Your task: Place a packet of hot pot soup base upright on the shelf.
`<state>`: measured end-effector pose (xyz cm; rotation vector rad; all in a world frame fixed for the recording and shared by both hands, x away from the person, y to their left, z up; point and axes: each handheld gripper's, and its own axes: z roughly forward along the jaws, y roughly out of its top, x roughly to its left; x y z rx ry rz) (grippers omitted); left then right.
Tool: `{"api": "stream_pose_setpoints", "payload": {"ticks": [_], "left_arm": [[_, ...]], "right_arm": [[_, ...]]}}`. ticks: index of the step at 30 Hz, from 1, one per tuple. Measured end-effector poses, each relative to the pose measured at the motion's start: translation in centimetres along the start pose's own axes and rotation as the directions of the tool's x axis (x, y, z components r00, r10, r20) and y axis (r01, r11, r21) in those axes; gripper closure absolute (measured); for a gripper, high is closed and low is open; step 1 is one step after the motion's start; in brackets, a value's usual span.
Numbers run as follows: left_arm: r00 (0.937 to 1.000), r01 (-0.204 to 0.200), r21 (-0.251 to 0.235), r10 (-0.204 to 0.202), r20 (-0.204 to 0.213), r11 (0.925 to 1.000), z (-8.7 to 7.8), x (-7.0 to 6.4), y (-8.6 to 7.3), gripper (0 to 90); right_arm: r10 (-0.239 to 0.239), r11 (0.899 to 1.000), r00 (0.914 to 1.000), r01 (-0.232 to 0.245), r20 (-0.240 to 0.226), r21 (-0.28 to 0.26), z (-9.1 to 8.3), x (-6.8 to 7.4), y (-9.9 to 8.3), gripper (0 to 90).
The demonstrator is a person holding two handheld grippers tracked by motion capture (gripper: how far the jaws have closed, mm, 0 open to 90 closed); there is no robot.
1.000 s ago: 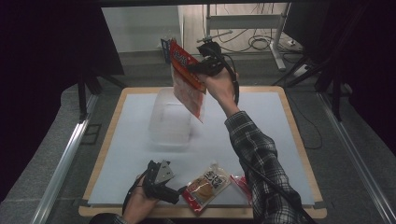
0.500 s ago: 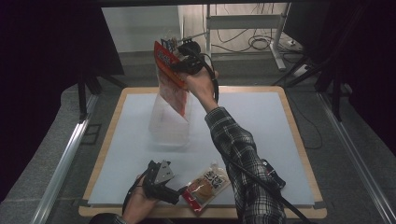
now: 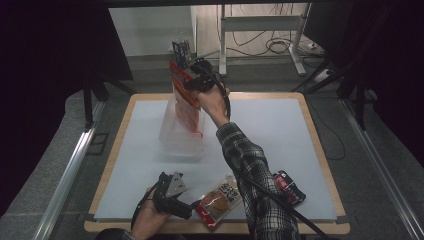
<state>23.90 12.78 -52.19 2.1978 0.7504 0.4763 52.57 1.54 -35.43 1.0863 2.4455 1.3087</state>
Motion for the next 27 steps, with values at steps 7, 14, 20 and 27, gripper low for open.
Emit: {"api": "stream_pose_setpoints", "payload": {"ticks": [7,14,20,27], "left_arm": [[1.0,-0.002,0.006,0.002,0.005,1.0,0.1,-0.1,0.0,0.0],[0.9999,-0.011,0.013,0.011,0.006,0.9999,0.3,-0.2,0.0,0.0],[0.9999,-0.012,0.016,0.012,0.005,0.9998,0.3,-0.2,0.0,0.0],[1.0,-0.005,0.014,0.005,0.006,0.9999,0.2,-0.1,0.0,0.0]], "right_arm": [[-0.021,1.0,0.9996,0.02,0.017,0.01,1.0,-0.2,-0.5,88.5],[-0.028,0.999,0.9933,0.025,0.113,0.026,0.3,-2.1,-0.8,86.8],[-0.038,0.999,0.9923,0.037,0.118,0.014,0.3,-2.7,-1.0,66.8],[-0.091,0.996,0.9862,0.086,0.138,0.038,0.2,-3.0,-1.4,37.2]]}}
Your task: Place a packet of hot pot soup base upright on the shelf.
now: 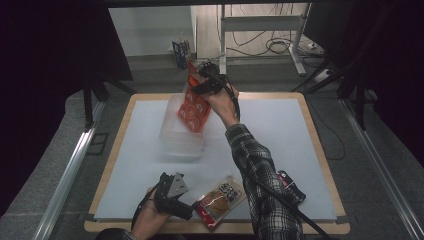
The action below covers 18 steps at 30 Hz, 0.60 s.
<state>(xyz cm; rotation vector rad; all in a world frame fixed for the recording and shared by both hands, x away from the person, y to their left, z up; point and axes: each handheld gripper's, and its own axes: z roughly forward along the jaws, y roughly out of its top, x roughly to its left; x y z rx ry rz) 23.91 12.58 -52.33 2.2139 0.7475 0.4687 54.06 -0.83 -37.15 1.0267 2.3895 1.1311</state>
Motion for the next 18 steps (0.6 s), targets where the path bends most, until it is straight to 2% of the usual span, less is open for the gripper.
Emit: {"api": "stream_pose_setpoints", "payload": {"ticks": [1,6,7,8,9,10,11,18], "left_arm": [[1.0,0.0,0.0,0.0,0.0,1.0,0.0,0.0,0.0,0.0],[1.0,0.008,-0.003,-0.008,0.0,1.0,0.0,0.1,0.0,0.0],[1.0,0.01,-0.004,-0.009,0.002,0.9999,0.0,0.1,0.0,0.0],[1.0,0.01,-0.004,-0.009,0.002,0.9999,0.0,0.1,0.0,0.0],[1.0,0.009,-0.003,-0.009,0.001,1.0,0.0,0.1,0.0,0.0],[1.0,0.008,-0.002,-0.008,0.001,1.0,0.0,0.1,0.0,0.0],[1.0,0.009,-0.003,-0.009,0.002,0.9999,0.0,0.0,0.0,0.0],[1.0,0.007,-0.003,-0.007,0.005,1.0,-0.1,0.2,0.0,0.0]], "right_arm": [[0.0,1.0,1.0,0.0,0.0,0.0,0.0,0.0,0.0,37.2],[-0.029,1.0,0.9995,0.029,-0.01,-0.002,-0.6,-0.4,-0.4,18.6],[-0.05,0.999,0.9986,0.05,-0.015,0.002,-0.9,-0.6,-0.6,12.5],[-0.05,0.999,0.9986,0.05,-0.015,0.002,-0.9,-0.6,-0.6,12.5],[-0.051,0.999,0.9981,0.052,-0.033,0.012,-1.2,-0.8,-0.7,8.1],[-0.051,0.999,0.9981,0.052,-0.033,0.012,-1.2,-0.8,-0.7,8.1],[-0.058,0.998,0.9975,0.058,-0.04,0.01,-1.7,-1.1,-1.0,4.0],[-0.079,0.997,0.9962,0.08,-0.036,0.009,-3.3,-1.2,-2.2,0.5]]}}
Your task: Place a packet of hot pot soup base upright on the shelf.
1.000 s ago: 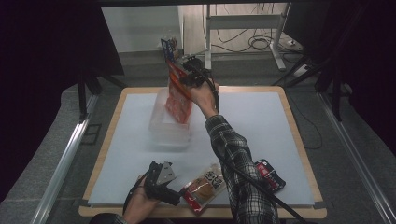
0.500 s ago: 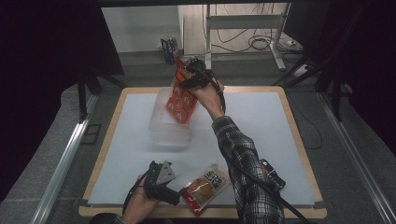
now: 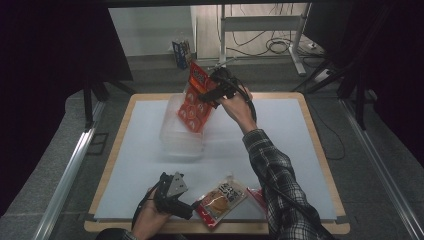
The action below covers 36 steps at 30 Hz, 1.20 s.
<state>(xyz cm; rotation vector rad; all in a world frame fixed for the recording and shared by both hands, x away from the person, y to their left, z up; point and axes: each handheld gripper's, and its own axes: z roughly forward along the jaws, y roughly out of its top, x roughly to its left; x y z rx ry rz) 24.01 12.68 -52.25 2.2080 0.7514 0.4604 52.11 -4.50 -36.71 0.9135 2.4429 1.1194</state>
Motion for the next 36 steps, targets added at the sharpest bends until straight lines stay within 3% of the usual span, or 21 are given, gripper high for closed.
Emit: {"api": "stream_pose_setpoints", "payload": {"ticks": [16,36], "left_arm": [[0.9999,0.006,-0.005,-0.006,0.009,1.0,0.1,-0.1,0.0,0.0],[1.0,-0.005,0.002,0.005,0.003,1.0,0.1,-0.2,0.0,0.0]], "right_arm": [[-0.023,1.0,0.9997,0.023,0.006,-0.017,-3.4,0.3,-3.5,0.0],[-0.051,0.999,0.9982,0.051,-0.03,-0.017,-4.8,2.0,-7.9,1.5]]}}
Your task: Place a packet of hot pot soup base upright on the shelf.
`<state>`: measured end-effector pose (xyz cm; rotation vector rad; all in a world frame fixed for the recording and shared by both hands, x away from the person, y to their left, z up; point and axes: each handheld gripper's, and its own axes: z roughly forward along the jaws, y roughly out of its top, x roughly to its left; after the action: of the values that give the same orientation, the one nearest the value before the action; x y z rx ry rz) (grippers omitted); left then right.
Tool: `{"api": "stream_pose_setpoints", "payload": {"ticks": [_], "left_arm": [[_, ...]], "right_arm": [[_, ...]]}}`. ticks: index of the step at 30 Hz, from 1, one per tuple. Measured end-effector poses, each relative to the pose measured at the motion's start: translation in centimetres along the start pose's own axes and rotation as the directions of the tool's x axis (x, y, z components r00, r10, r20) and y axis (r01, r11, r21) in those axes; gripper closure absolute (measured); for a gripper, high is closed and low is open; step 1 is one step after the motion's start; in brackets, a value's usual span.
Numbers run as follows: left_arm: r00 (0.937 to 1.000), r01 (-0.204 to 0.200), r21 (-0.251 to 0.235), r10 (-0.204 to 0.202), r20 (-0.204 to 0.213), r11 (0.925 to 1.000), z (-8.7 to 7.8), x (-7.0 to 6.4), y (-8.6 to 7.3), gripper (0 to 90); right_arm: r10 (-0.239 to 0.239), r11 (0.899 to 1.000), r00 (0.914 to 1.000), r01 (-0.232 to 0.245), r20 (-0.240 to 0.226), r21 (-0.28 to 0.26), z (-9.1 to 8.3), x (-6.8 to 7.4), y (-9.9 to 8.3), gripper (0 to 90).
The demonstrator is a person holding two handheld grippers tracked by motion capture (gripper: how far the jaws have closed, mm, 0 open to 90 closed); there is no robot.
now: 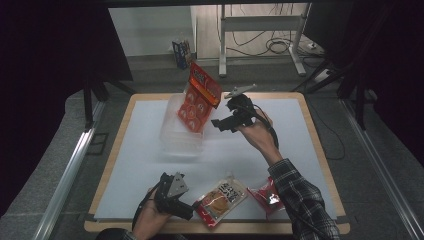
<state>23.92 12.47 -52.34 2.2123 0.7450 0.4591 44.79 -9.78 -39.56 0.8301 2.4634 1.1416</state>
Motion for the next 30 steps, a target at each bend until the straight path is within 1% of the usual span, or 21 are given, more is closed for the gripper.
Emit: {"api": "stream_pose_setpoints", "payload": {"ticks": [2,7,8,9,11,12,13,14,15,17,20,24,25,26,29,30], "left_arm": [[1.0,-0.002,0.002,0.002,-0.002,1.0,0.0,0.0,0.0,0.0],[1.0,-0.003,0.002,0.003,-0.002,1.0,0.0,0.0,0.0,0.0],[1.0,-0.004,0.004,0.004,-0.003,1.0,0.0,0.0,0.0,0.0],[1.0,-0.005,0.005,0.005,-0.003,1.0,0.0,0.0,0.0,0.0],[1.0,-0.006,0.006,0.006,-0.003,1.0,0.0,-0.1,0.0,0.0],[1.0,-0.009,0.006,0.009,-0.004,0.9999,0.0,-0.1,0.0,0.0],[0.9999,-0.01,0.007,0.01,-0.004,0.9999,0.1,-0.1,0.0,0.0],[0.9999,-0.012,0.009,0.012,-0.004,0.9999,0.1,-0.1,0.0,0.0],[0.9999,-0.012,0.009,0.012,-0.004,0.9999,0.1,-0.1,0.0,0.0],[0.9999,-0.011,0.007,0.011,-0.005,0.9999,0.0,-0.1,0.0,0.0],[0.9999,-0.01,0.005,0.01,-0.005,0.9999,0.0,-0.1,0.0,0.0],[0.9999,-0.012,0.008,0.012,-0.005,0.9999,0.1,-0.1,0.0,0.0],[0.9999,-0.014,0.008,0.014,-0.004,0.9999,0.1,-0.1,0.0,0.0],[0.9999,-0.014,0.008,0.014,-0.004,0.9999,0.1,-0.1,0.0,0.0],[0.9999,-0.015,0.009,0.015,-0.006,0.9998,0.1,-0.2,0.0,0.0],[0.9998,-0.017,0.012,0.017,-0.006,0.9998,0.1,-0.2,0.0,0.0]], "right_arm": [[-0.004,1.0,1.0,0.004,-0.006,0.001,-0.2,0.3,-0.6,1.6],[-0.003,1.0,0.9999,0.003,-0.015,-0.006,-0.7,0.6,-1.3,1.5],[-0.007,1.0,0.9998,0.007,-0.019,-0.004,-1.0,0.9,-1.7,1.4],[-0.007,1.0,0.9998,0.007,-0.019,-0.004,-1.0,0.9,-1.7,1.4],[-0.02,1.0,0.9996,0.02,-0.018,0.011,-1.4,1.2,-2.4,1.2],[-0.02,1.0,0.9996,0.02,-0.018,0.011,-1.4,1.2,-2.4,1.2],[-0.022,1.0,0.9995,0.022,-0.021,0.012,-1.5,1.3,-2.6,1.2],[-0.022,1.0,0.9992,0.023,-0.034,0.009,-1.6,1.5,-3.2,1.1],[-0.022,1.0,0.9992,0.023,-0.034,0.009,-1.6,1.5,-3.2,1.1],[-0.035,0.999,0.9988,0.035,-0.035,0.008,-1.8,1.9,-4.1,0.4],[-0.035,0.999,0.9986,0.036,-0.039,0.003,-1.9,2.0,-4.6,0.1],[-0.025,1.0,0.9985,0.024,-0.049,-0.018,-2.3,2.3,-5.7,0.0],[-0.02,0.999,0.9984,0.018,-0.053,-0.031,-2.5,2.4,-6.3,0.0],[-0.02,0.999,0.9984,0.018,-0.053,-0.031,-2.5,2.4,-6.3,0.0],[-0.005,0.999,0.998,0.002,-0.063,-0.048,-2.9,2.5,-7.2,0.0],[0.004,0.998,0.9978,-0.008,-0.066,-0.056,-3.2,2.5,-7.8,0.0]]}}
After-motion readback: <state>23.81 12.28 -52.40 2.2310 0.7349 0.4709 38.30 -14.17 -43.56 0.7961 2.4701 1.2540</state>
